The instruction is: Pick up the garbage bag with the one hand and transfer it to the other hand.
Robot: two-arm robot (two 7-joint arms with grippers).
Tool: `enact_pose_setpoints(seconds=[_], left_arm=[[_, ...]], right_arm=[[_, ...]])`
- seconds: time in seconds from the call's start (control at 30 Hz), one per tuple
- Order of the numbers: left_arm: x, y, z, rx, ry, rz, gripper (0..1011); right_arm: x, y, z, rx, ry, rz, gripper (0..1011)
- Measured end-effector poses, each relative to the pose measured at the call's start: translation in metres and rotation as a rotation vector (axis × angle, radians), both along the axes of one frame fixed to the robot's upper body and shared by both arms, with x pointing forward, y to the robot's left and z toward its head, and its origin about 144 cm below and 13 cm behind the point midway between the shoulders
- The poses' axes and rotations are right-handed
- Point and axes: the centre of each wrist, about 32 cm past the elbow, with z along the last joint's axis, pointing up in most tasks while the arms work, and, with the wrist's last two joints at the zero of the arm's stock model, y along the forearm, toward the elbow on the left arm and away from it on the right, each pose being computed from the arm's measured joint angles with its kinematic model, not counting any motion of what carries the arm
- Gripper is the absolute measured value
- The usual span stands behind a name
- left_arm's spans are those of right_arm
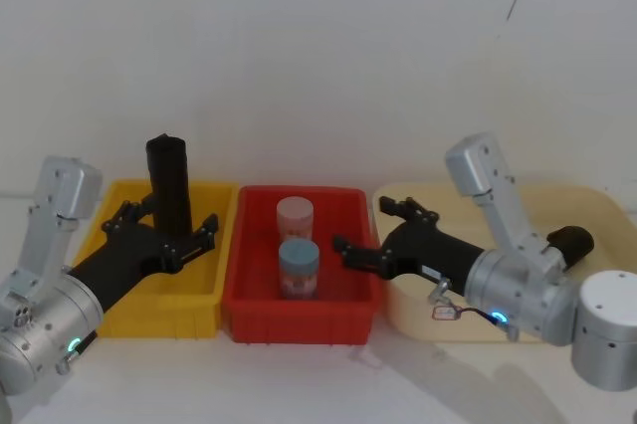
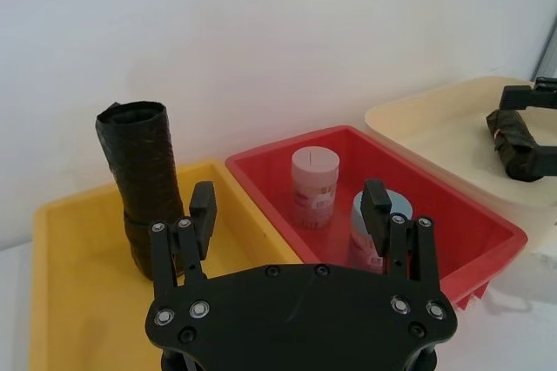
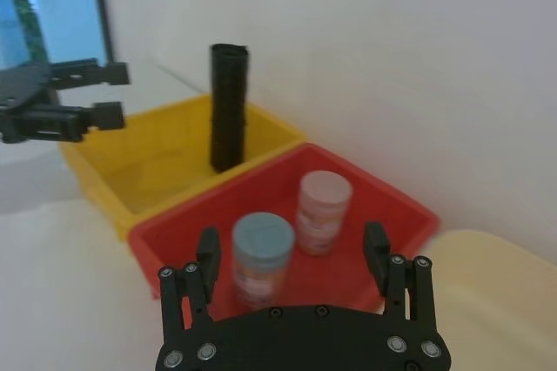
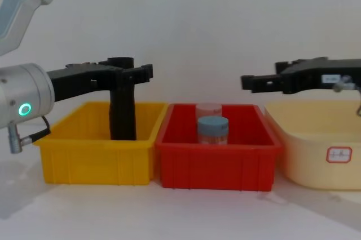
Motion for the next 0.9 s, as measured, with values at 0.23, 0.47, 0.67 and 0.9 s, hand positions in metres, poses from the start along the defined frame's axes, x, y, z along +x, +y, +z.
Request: enact_pose_setpoints(seconds=[0.23, 0.47, 0.67, 0.9], left_arm=[[-0.002, 0.002, -0.001, 0.004, 0.003, 0.011, 1002], [-0.002, 0.003, -0.001, 0.006, 0.004, 0.017, 1002], [-0.003, 0.004, -0.001, 0.007, 0.005, 0.020, 1002], [-0.003, 0.004, -0.002, 0.008, 0.006, 0.022, 1002]], right_arm=[[0.009, 0.011, -0.003, 0.012, 0.016, 0.047, 1001], [0.022, 0.021, -0.007, 0.018, 0.032, 0.084, 1001], [0.032, 0.026, -0.012, 0.015, 0.045, 0.100, 1001], [0.043, 0.031, -0.018, -0.008, 0.061, 0.109, 1001]])
